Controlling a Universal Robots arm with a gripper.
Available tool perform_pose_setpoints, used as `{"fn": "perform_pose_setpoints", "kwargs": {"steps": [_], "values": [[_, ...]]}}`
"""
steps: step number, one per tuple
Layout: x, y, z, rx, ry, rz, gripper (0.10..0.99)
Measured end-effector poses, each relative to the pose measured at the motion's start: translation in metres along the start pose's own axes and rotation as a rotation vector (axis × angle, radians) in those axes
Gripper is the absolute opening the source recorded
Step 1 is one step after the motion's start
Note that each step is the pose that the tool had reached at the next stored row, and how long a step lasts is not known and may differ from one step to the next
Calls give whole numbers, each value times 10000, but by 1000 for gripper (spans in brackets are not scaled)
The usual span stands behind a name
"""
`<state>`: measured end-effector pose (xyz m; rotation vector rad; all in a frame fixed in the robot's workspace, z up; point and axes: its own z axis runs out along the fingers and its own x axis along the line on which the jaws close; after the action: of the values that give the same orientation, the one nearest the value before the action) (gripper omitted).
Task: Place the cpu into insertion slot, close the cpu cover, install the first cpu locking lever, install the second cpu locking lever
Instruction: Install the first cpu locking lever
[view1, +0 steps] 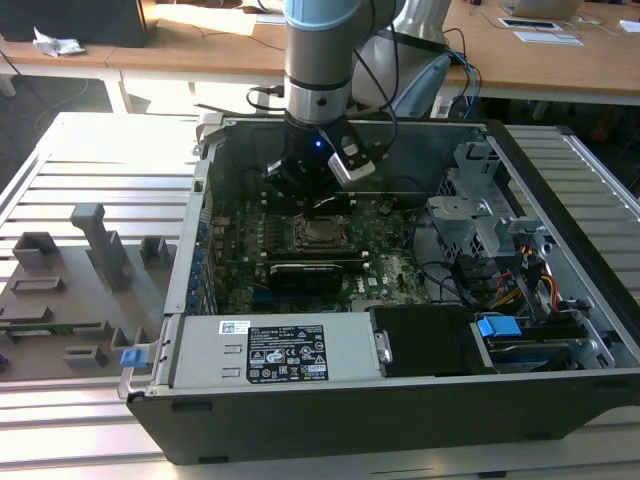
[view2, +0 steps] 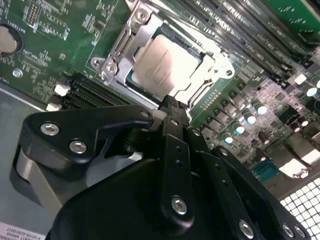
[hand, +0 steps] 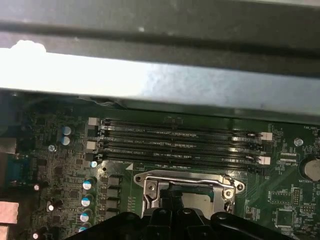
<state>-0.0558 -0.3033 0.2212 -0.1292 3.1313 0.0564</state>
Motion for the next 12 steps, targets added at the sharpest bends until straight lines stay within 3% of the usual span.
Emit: {"fn": "perform_pose_setpoints", "kwargs": {"steps": [6,7,8,9,10,12], "values": [[28,8,-6,-324,-36,1,106],[29,10,-6,-451,-46,3,106],[29,13,-7,-755,-70,6,106],[29,14,-6,-915,-83,7,106],[29,15,-5,-966,-89,7,106],[28,19,-6,-968,-88,4,106]]}}
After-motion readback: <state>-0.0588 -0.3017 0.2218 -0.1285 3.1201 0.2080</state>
